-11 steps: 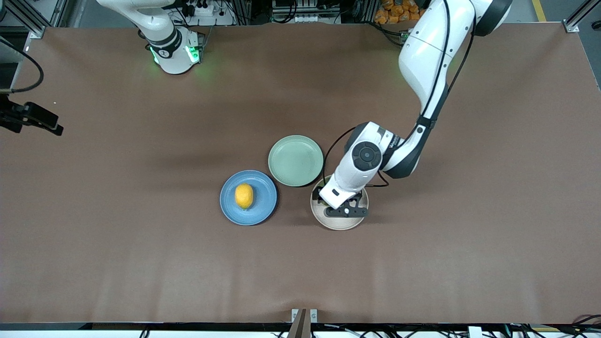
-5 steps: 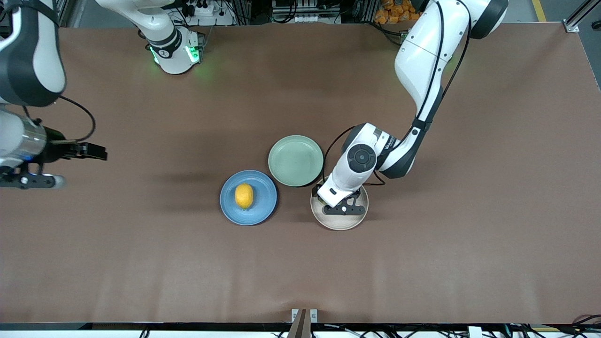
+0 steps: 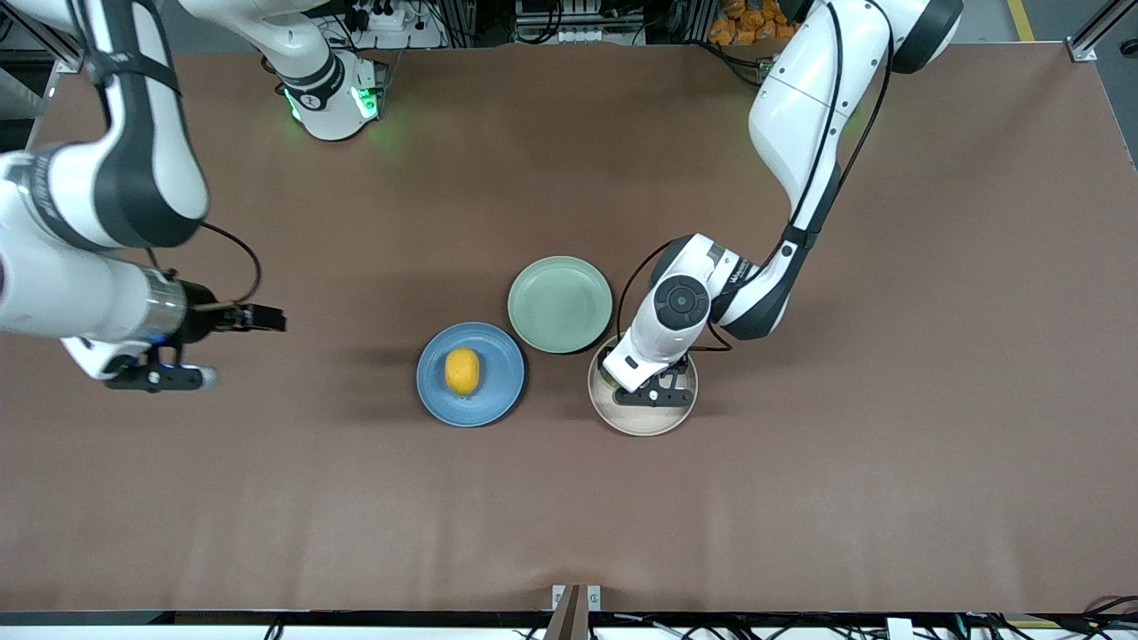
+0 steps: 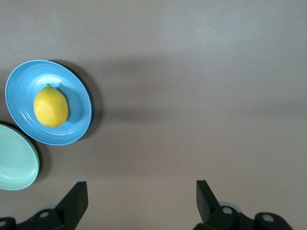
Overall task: Pick lemon and lettuce from blue and beige plates
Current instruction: 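Move the right gripper over the yellow lemon on the blue plate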
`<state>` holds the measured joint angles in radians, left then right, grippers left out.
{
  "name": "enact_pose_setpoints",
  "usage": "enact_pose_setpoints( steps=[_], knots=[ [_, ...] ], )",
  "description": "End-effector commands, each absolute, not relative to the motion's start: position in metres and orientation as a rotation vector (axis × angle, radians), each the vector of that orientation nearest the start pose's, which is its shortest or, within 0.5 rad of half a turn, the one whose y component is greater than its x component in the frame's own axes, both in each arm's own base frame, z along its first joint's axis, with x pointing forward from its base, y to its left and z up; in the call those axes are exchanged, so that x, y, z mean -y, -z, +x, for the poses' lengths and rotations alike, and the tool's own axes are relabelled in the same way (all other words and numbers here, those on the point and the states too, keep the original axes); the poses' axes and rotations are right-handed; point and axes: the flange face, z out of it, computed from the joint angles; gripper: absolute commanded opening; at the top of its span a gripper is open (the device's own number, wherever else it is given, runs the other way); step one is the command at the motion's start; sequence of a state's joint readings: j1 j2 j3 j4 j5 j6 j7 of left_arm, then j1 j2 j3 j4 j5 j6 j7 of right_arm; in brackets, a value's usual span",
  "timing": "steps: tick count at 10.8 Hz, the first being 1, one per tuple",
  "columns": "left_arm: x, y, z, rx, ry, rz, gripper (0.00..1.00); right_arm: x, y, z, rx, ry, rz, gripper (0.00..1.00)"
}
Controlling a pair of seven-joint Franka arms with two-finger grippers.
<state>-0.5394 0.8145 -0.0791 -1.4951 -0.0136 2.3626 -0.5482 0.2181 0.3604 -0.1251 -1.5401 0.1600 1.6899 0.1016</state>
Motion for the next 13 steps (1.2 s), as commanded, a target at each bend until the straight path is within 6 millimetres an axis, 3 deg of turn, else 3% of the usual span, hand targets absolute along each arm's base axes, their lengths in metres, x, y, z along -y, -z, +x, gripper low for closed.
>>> enact_pose_setpoints(
  steps=[1, 2, 5, 6, 7, 10, 13],
  knots=[
    [0.409, -0.193, 0.590, -0.086, 0.018, -3.199, 1.00, -0.134, -0.403, 0.645, -0.062, -0.323, -3.040, 1.00],
    [0.409, -0.190, 0.589, -0.108, 0.022, -3.184, 1.00, -0.161, -0.391, 0.645, -0.060, -0.309, -3.051, 1.00],
    [0.408, -0.187, 0.587, -0.104, 0.013, -3.176, 0.26, -0.204, -0.358, 0.646, -0.082, -0.267, -3.068, 1.00],
    [0.408, -0.187, 0.586, -0.100, 0.012, -3.177, 0.10, -0.220, -0.348, 0.644, -0.093, -0.257, -3.072, 1.00],
    [0.408, -0.190, 0.587, -0.097, 0.014, -3.177, 0.00, -0.231, -0.337, 0.643, -0.106, -0.252, -3.080, 1.00],
    [0.401, -0.206, 0.588, -0.063, -0.049, -3.147, 0.00, -0.260, -0.303, 0.639, -0.076, -0.235, -3.094, 1.00],
    [0.393, -0.245, 0.591, -0.052, -0.077, -3.129, 0.00, -0.286, -0.278, 0.631, -0.121, -0.212, -3.103, 1.00]
  ],
)
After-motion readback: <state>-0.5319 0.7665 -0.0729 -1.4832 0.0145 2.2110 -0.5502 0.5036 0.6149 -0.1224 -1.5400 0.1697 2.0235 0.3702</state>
